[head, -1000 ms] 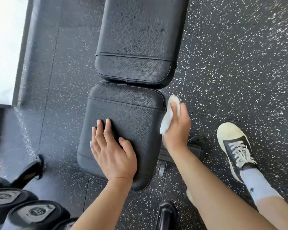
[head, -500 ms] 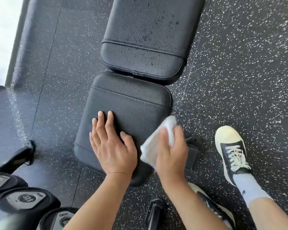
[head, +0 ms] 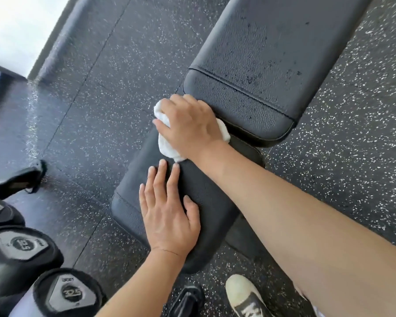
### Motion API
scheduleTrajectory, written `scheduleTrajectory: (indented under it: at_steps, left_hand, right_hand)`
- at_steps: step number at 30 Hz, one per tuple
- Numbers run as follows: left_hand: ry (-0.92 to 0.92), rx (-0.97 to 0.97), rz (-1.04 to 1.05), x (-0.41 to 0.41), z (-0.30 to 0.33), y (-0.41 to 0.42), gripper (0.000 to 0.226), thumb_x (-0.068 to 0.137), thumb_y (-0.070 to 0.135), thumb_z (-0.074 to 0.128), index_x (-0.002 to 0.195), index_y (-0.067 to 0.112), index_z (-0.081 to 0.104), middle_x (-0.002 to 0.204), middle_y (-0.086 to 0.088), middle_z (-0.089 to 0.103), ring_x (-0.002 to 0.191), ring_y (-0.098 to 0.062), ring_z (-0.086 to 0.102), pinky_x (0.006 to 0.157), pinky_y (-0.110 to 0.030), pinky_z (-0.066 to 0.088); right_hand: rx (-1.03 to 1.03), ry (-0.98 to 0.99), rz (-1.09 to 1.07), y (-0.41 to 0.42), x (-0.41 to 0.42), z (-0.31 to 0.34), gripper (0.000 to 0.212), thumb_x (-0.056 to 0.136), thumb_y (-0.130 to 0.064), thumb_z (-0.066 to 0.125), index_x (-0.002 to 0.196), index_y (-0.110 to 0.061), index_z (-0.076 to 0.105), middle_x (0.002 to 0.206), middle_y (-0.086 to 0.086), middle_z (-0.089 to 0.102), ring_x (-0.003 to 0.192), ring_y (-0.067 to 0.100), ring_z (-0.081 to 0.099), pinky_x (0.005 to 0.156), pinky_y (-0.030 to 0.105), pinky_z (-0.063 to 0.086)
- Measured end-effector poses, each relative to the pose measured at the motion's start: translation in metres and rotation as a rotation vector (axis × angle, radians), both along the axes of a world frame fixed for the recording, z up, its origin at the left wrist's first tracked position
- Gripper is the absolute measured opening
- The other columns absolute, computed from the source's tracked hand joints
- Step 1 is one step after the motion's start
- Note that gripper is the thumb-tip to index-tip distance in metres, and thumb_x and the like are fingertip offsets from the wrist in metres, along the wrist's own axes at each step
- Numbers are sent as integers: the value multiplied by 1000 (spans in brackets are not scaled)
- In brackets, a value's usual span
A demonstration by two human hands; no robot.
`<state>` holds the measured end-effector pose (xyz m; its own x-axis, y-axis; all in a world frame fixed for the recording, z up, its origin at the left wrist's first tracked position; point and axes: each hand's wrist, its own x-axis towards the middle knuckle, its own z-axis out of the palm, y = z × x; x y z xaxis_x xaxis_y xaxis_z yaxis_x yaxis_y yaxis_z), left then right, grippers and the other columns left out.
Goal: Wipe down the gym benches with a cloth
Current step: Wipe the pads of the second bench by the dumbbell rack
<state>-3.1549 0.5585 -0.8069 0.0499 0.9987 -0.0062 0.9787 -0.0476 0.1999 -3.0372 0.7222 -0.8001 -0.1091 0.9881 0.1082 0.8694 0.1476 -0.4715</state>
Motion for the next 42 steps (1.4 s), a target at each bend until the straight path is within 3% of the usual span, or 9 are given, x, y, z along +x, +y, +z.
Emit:
scheduleTrajectory:
  at_steps: [8, 14, 16, 20, 22, 26, 32, 38, 42]
  left_hand:
    - [11, -10, -1, -1, 4, 1, 68, 91, 34, 45, 158, 21, 41, 170, -4, 30, 159, -29, 20, 128, -55, 16]
    - [38, -70, -8, 0, 10, 3, 69, 92, 34, 45, 159, 21, 38, 170, -5, 27, 159, -31, 20, 127, -58, 19]
    - [62, -103, -19, 2, 15, 4, 68, 91, 33, 46, 158, 18, 40, 168, -9, 30, 157, -35, 23, 125, -59, 21]
    - [-81, -52, 42, 4, 33, 30, 48, 89, 25, 50, 134, 14, 61, 142, -10, 55, 126, -38, 49, 110, -50, 40]
    - [-142, -23, 50, 12, 40, 58, 41, 89, 20, 51, 128, 15, 62, 132, -6, 57, 114, -34, 51, 103, -46, 43]
    - [-134, -27, 96, 48, 33, 115, 44, 95, 20, 54, 138, 13, 55, 141, -9, 53, 128, -35, 47, 111, -48, 38]
    - [-57, 36, 236, 75, 8, 130, 47, 93, 25, 46, 139, 17, 57, 144, -8, 52, 133, -33, 44, 118, -49, 31]
    - [-60, 57, 247, 75, 8, 132, 48, 90, 26, 48, 135, 18, 59, 139, -9, 53, 128, -35, 47, 118, -50, 33]
    - [-68, 66, 254, 76, 6, 133, 48, 89, 26, 49, 135, 18, 60, 139, -9, 53, 127, -37, 49, 118, -51, 33]
  right_hand:
    - [195, 67, 120, -47, 46, -8, 19, 92, -36, 72, 98, -18, 70, 87, 0, 65, 79, 28, 57, 68, 41, 46]
    - [79, 75, 265, -107, 137, 1, 24, 100, -37, 64, 90, -15, 62, 80, -2, 54, 74, 23, 50, 68, 43, 50]
    - [39, 66, 277, -108, 161, 13, 25, 100, -44, 59, 93, -20, 59, 80, -6, 54, 75, 20, 50, 70, 37, 48]
    - [89, 68, 172, -70, 187, 41, 26, 100, -51, 56, 92, -26, 51, 84, -19, 38, 74, 12, 38, 66, 27, 24]
    - [132, 66, 137, -38, 184, 48, 25, 99, -48, 61, 93, -24, 55, 86, -19, 42, 75, 13, 38, 67, 29, 26]
    - [126, 26, 107, 16, 159, 37, 26, 97, -44, 66, 99, -18, 70, 91, 0, 64, 86, 28, 55, 74, 43, 40]
    - [162, -89, 206, -5, 153, 2, 32, 99, -46, 64, 112, -17, 70, 95, 5, 56, 85, 29, 50, 73, 43, 39]
    - [331, -92, 365, -37, 200, -15, 25, 102, -40, 66, 91, -18, 62, 75, -1, 45, 69, 23, 40, 64, 39, 35]
    - [376, -51, 291, -6, 165, -13, 27, 95, -27, 69, 74, -19, 53, 65, 0, 45, 62, 26, 43, 58, 42, 38]
